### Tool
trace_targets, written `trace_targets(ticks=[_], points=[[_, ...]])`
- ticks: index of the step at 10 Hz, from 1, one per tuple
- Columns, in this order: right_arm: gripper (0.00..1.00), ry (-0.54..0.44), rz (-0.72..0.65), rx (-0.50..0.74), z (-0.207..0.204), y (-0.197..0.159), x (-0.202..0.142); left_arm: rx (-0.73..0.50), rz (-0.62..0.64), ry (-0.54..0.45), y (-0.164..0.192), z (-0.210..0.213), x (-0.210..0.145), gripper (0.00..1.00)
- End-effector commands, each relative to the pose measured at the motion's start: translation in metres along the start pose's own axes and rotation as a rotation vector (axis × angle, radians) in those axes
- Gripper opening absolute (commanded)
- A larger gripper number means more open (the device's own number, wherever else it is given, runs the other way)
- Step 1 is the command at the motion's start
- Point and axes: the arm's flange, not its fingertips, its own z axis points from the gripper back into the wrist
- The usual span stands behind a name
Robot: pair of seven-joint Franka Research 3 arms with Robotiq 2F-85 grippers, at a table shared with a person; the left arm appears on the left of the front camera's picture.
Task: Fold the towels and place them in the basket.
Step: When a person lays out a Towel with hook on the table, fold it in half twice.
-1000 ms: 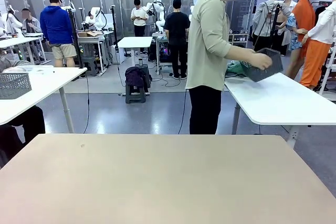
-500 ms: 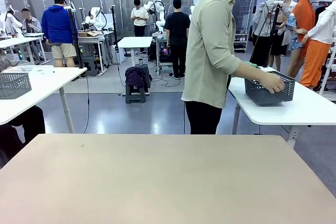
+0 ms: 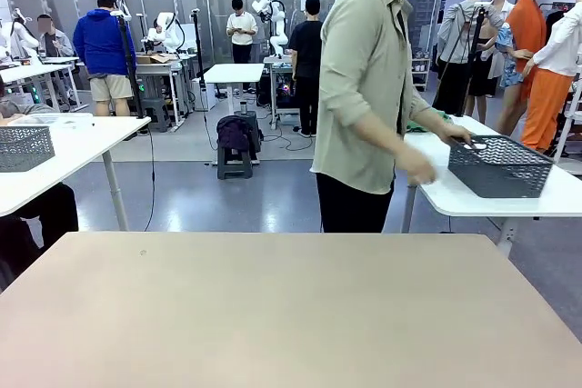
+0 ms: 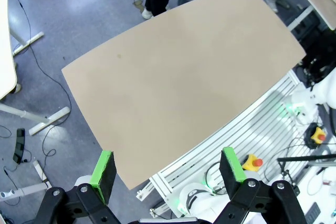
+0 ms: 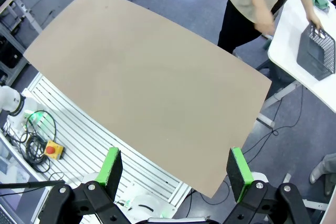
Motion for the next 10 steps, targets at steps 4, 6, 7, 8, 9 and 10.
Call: trace_targets(ticks=[4, 6, 7, 8, 9, 10], points=[[1.0, -0.002, 0.0, -0.001, 0.001, 0.0001, -0.0008, 0.0, -0.004, -0.002, -0.0008, 0.0008, -0.0001, 1.0], [1.0, -0.002, 0.0, -0.001, 0.001, 0.0001, -0.0008, 0.0, -0.004, -0.002, -0.0008, 0.0008, -0.0001, 1.0], [1.0, -0.002, 0.0, -0.001, 0.001, 0.0001, -0.0008, 0.0, -0.004, -0.002, -0.0008, 0.0008, -0.0001, 1.0], [1.0, -0.002, 0.0, -0.001, 0.001, 0.0001, -0.0008, 0.0, -0.004, -0.002, -0.0008, 0.0008, -0.0001, 1.0], [1.0, -0.002, 0.0, -0.001, 0.001, 0.0001, -0.0008, 0.0, -0.004, -0.002, -0.0008, 0.0008, -0.0001, 1.0], [1.0, -0.002, 0.0, -0.001, 0.001, 0.0001, -0.0008, 0.0, -0.004, -0.002, -0.0008, 0.0008, -0.0001, 1.0]])
